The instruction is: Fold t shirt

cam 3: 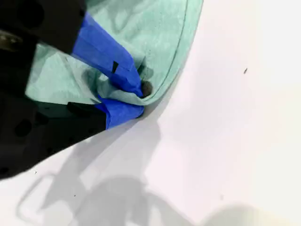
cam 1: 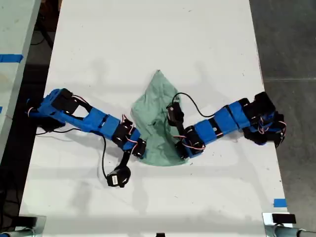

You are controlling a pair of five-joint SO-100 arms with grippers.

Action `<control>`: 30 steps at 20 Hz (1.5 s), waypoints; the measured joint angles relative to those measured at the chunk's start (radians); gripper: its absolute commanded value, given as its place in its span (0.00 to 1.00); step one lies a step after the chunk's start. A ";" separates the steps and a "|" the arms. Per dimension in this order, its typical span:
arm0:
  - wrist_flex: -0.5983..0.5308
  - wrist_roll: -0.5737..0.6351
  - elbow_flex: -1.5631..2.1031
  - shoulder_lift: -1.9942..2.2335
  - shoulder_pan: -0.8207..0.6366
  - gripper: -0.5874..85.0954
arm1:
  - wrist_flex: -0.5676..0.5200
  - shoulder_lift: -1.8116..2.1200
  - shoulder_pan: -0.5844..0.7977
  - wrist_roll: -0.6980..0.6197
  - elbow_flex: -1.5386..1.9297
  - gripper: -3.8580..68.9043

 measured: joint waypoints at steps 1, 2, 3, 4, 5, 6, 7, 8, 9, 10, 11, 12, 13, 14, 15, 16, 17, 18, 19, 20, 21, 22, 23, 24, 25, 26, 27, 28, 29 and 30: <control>0.000 0.000 0.000 0.000 0.000 0.00 | 0.023 -0.009 -0.005 0.002 -0.040 0.04; 0.002 0.002 0.000 0.017 0.003 0.00 | 0.048 -0.029 -0.012 0.002 -0.097 0.04; 0.008 0.002 0.000 0.052 0.018 0.00 | 0.089 -0.052 -0.018 0.000 -0.167 0.04; 0.014 0.002 0.000 0.110 0.040 0.00 | 0.133 -0.072 -0.025 -0.008 -0.253 0.04; 0.021 0.005 0.000 0.173 0.060 0.00 | 0.163 -0.074 -0.025 -0.023 -0.334 0.04; 0.029 0.026 0.000 0.236 0.071 0.00 | 0.175 -0.066 -0.023 -0.051 -0.390 0.04; 0.040 0.049 0.000 0.296 0.071 0.00 | 0.179 -0.052 -0.018 -0.083 -0.414 0.04; 0.058 0.074 0.000 0.347 0.054 0.00 | 0.199 -0.035 0.003 -0.114 -0.419 0.04; 0.075 0.104 0.000 0.393 0.023 0.00 | 0.199 -0.006 0.034 -0.144 -0.419 0.04; 0.097 0.133 -0.002 0.431 -0.021 0.00 | 0.199 0.028 0.077 -0.178 -0.419 0.04; 0.114 0.169 -0.002 0.460 -0.077 0.00 | 0.199 0.064 0.121 -0.213 -0.419 0.04; 0.133 0.201 -0.002 0.479 -0.133 0.00 | 0.199 0.095 0.169 -0.245 -0.419 0.04; 0.150 0.232 -0.002 0.486 -0.193 0.00 | 0.199 0.118 0.215 -0.282 -0.419 0.04; 0.166 0.262 -0.002 0.489 -0.252 0.00 | 0.201 0.135 0.265 -0.314 -0.419 0.04; 0.179 0.291 -0.002 0.489 -0.308 0.00 | 0.201 0.150 0.318 -0.344 -0.416 0.04; 0.195 0.324 -0.002 0.489 -0.365 0.00 | 0.204 0.169 0.371 -0.373 -0.402 0.04; 0.209 0.354 -0.002 0.489 -0.420 0.00 | 0.207 0.189 0.426 -0.400 -0.376 0.04; 0.222 0.388 -0.002 0.488 -0.477 0.00 | 0.207 0.201 0.483 -0.426 -0.345 0.04; 0.236 0.419 -0.002 0.476 -0.528 0.01 | 0.207 0.213 0.538 -0.446 -0.302 0.04; 0.252 0.446 -0.002 0.451 -0.578 0.08 | 0.207 0.219 0.592 -0.466 -0.264 0.04; 0.268 0.474 -0.002 0.414 -0.621 0.14 | 0.207 0.227 0.641 -0.485 -0.215 0.06; 0.281 0.499 -0.002 0.374 -0.661 0.17 | 0.206 0.232 0.687 -0.506 -0.163 0.16; 0.287 0.518 -0.002 0.328 -0.692 0.21 | 0.202 0.232 0.726 -0.529 -0.107 0.27; 0.288 0.537 -0.002 0.278 -0.710 0.23 | 0.186 0.232 0.756 -0.549 -0.048 0.32; 0.288 0.549 -0.002 0.224 -0.718 0.24 | 0.161 0.232 0.781 -0.566 0.014 0.38; 0.288 0.555 -0.002 0.172 -0.719 0.25 | 0.126 0.232 0.801 -0.580 0.080 0.46; 0.287 0.557 -0.002 0.132 -0.718 0.26 | 0.094 0.232 0.810 -0.589 0.137 0.56; 0.281 0.558 -0.002 0.103 -0.718 0.26 | 0.071 0.232 0.810 -0.597 0.172 0.62; 0.276 0.563 -0.002 0.089 -0.718 0.26 | 0.051 0.232 0.808 -0.603 0.198 0.65; 0.275 0.560 -0.002 0.086 -0.718 0.26 | 0.041 0.232 0.808 -0.606 0.210 0.65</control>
